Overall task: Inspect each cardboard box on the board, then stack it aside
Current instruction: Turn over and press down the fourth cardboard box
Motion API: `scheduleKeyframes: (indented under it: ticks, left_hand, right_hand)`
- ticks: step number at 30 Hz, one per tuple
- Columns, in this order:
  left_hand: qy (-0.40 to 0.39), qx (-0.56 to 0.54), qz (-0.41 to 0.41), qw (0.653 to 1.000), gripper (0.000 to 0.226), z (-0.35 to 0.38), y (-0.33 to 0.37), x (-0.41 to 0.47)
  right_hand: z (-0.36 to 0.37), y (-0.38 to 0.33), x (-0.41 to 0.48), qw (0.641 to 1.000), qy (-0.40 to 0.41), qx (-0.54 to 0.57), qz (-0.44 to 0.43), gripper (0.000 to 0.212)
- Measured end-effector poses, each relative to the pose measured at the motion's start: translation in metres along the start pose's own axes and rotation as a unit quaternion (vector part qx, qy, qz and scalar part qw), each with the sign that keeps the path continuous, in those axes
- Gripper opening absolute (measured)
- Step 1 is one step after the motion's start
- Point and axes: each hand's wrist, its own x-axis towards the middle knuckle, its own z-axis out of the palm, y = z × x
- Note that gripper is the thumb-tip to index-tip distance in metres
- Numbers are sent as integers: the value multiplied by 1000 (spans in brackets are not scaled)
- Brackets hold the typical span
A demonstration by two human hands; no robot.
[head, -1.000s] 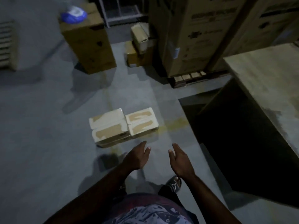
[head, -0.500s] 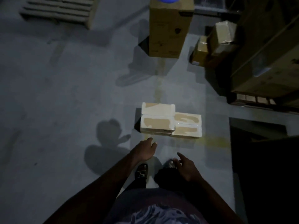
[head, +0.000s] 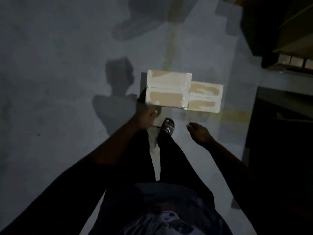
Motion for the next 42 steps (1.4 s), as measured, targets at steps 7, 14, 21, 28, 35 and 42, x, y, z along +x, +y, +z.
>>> scheduleKeyframes:
  ticks: [7,14,21,28,35,42]
  left_hand:
    - [-44,12,-37,998,54,6,-25,126]
    - [-11,50,-10,999,78,11,-51,260]
    - [84,38,-84,992,81,25,-75,352]
    - [135,-164,-171,962,64,31,-57,364]
    - [172,-180,-152,957,82,-7,-15,287]
    - [169,-142,-98,970,63,-41,58,166]
  right_hand:
    - [-11,4,108,999,9,8,52,51]
    - [1,8,259,995,52,49,70,55]
    - [19,15,373,947,175,205,175,81]
    - [27,21,385,936,187,242,175,64]
    - [0,4,300,920,188,305,158,62]
    - [-60,-9,155,899,220,346,152,60]
